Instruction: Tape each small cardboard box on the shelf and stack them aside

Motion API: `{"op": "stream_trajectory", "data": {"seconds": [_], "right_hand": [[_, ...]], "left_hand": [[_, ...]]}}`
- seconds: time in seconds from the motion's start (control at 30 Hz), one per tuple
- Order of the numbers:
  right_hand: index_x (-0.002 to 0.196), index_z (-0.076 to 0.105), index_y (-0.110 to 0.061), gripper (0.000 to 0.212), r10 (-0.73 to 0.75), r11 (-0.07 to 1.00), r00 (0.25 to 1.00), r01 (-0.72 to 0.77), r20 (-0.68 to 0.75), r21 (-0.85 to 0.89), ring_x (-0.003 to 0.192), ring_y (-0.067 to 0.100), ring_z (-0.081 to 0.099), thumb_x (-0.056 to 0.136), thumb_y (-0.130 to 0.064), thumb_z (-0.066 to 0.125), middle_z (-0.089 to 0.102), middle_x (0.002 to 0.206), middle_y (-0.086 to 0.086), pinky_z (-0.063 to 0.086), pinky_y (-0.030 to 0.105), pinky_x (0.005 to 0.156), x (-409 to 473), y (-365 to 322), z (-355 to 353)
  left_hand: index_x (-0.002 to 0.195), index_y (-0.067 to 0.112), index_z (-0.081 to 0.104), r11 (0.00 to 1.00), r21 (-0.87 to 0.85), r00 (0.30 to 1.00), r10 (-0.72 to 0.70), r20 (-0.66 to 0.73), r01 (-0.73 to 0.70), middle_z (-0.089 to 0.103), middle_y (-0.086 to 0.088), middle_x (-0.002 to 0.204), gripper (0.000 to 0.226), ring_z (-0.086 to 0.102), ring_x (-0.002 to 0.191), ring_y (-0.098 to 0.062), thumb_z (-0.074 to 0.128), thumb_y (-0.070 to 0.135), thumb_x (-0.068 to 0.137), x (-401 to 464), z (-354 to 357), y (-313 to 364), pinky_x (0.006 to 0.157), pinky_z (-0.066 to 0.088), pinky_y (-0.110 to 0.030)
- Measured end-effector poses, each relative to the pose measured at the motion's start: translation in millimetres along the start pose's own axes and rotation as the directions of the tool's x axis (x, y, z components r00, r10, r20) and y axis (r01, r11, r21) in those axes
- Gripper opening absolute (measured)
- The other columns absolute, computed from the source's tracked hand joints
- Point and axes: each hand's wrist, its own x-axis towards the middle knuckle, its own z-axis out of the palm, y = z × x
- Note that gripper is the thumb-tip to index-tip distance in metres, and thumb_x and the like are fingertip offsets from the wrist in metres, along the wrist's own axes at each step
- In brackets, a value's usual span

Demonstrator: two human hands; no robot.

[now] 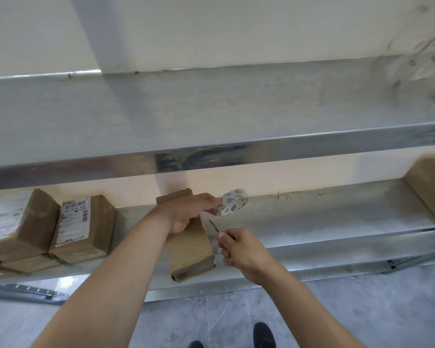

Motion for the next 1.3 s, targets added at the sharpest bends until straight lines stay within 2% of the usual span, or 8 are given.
{"op": "stream_trajectory", "data": {"seconds": [0.17, 0.3, 0.6, 0.87, 1.07, 1.13, 1.23, 1.3], "right_hand": [[0.069, 0.047, -0.014, 0.035, 0.010, 0.993, 0.997, -0.018, -0.074, -0.115, 0.056, 0.015, 0.033, 0.103, -0.023, 0.047, 0.040, 0.063, 0.001, 0.031, 0.034, 0.056, 9.7, -0.2, 5.9], [0.075, 0.049, -0.009, 0.032, 0.048, 0.998, 0.996, -0.052, -0.078, -0.048, 0.053, 0.014, 0.035, 0.105, -0.019, 0.046, 0.041, 0.061, 0.002, 0.030, 0.031, 0.052, 16.0, -2.9, 12.5], [0.082, 0.053, -0.006, 0.027, 0.043, 0.999, 0.995, -0.041, -0.094, 0.023, 0.045, 0.010, 0.035, 0.105, -0.018, 0.047, 0.040, 0.057, -0.001, 0.030, 0.026, 0.047, 23.1, -4.0, 19.2], [0.075, 0.053, -0.007, 0.028, 0.042, 0.999, 0.992, -0.042, -0.120, 0.010, 0.050, 0.013, 0.033, 0.102, -0.014, 0.047, 0.039, 0.055, -0.003, 0.028, 0.029, 0.049, 28.1, 0.8, 19.7], [0.069, 0.048, -0.011, 0.029, 0.058, 0.992, 0.989, -0.073, -0.138, -0.105, 0.061, 0.018, 0.036, 0.098, -0.011, 0.045, 0.043, 0.066, 0.004, 0.031, 0.036, 0.060, 29.6, 5.5, 19.2], [0.076, 0.059, -0.009, 0.026, 0.066, 0.931, 0.986, -0.115, -0.151, -0.346, 0.070, 0.021, 0.047, 0.099, -0.010, 0.047, 0.053, 0.077, 0.009, 0.040, 0.034, 0.065, 30.5, 5.3, 7.7], [0.116, 0.064, -0.001, 0.024, 0.011, 0.515, 0.988, -0.136, -0.152, -0.846, 0.103, 0.029, 0.062, 0.102, -0.007, 0.046, 0.064, 0.111, 0.015, 0.047, 0.034, 0.085, 24.9, -1.2, -25.3], [0.133, 0.052, 0.001, 0.032, -0.025, 0.423, 0.978, -0.179, -0.209, -0.888, 0.122, 0.031, 0.057, 0.103, -0.004, 0.042, 0.058, 0.132, 0.016, 0.044, 0.032, 0.095, 24.9, -1.9, -47.1]], "left_hand": [[0.104, 0.023, 0.066, 1.000, -0.010, 1.000, 0.006, -0.006, -0.006, 0.070, 0.002, 0.106, 0.025, 0.045, 0.096, -0.015, 0.060, 0.046, 0.098, 0.1, 0.2, -0.4, 0.089, 0.030, -0.032], [0.103, 0.023, 0.066, 1.000, -0.012, 1.000, 0.009, -0.004, -0.009, 0.069, 0.001, 0.108, 0.024, 0.044, 0.094, -0.012, 0.058, 0.045, 0.099, 0.1, -0.2, -0.6, 0.095, 0.027, -0.031], [0.118, 0.015, 0.064, 0.999, -0.030, 0.999, 0.032, -0.004, -0.033, 0.070, -0.004, 0.109, 0.031, 0.050, 0.083, -0.011, 0.057, 0.040, 0.101, -5.7, 1.6, 1.9, 0.078, 0.034, -0.027], [0.113, 0.018, 0.062, 0.999, -0.031, 1.000, 0.024, 0.002, -0.023, 0.069, 0.000, 0.101, 0.025, 0.049, 0.084, -0.012, 0.057, 0.039, 0.101, -6.1, 2.2, 3.4, 0.078, 0.035, -0.026], [0.100, 0.023, 0.062, 0.999, -0.031, 0.999, 0.029, 0.015, -0.029, 0.067, -0.002, 0.114, 0.025, 0.045, 0.087, -0.011, 0.053, 0.046, 0.101, -9.6, 1.6, 5.1, 0.078, 0.033, -0.025], [0.103, 0.023, 0.062, 0.999, -0.029, 0.999, 0.026, 0.019, -0.026, 0.065, -0.005, 0.122, 0.027, 0.043, 0.088, -0.012, 0.051, 0.047, 0.102, -10.2, 1.5, 5.2, 0.079, 0.033, -0.023], [0.111, 0.019, 0.062, 0.998, -0.055, 0.999, 0.022, 0.033, -0.020, 0.064, -0.005, 0.120, 0.029, 0.046, 0.086, -0.012, 0.049, 0.044, 0.103, -12.4, 2.4, 6.3, 0.074, 0.035, -0.021], [0.121, 0.015, 0.061, 0.999, -0.045, 0.999, 0.021, 0.037, -0.019, 0.063, -0.006, 0.124, 0.036, 0.046, 0.088, -0.011, 0.049, 0.043, 0.103, -12.6, 2.7, 6.1, 0.074, 0.035, -0.020]]}}
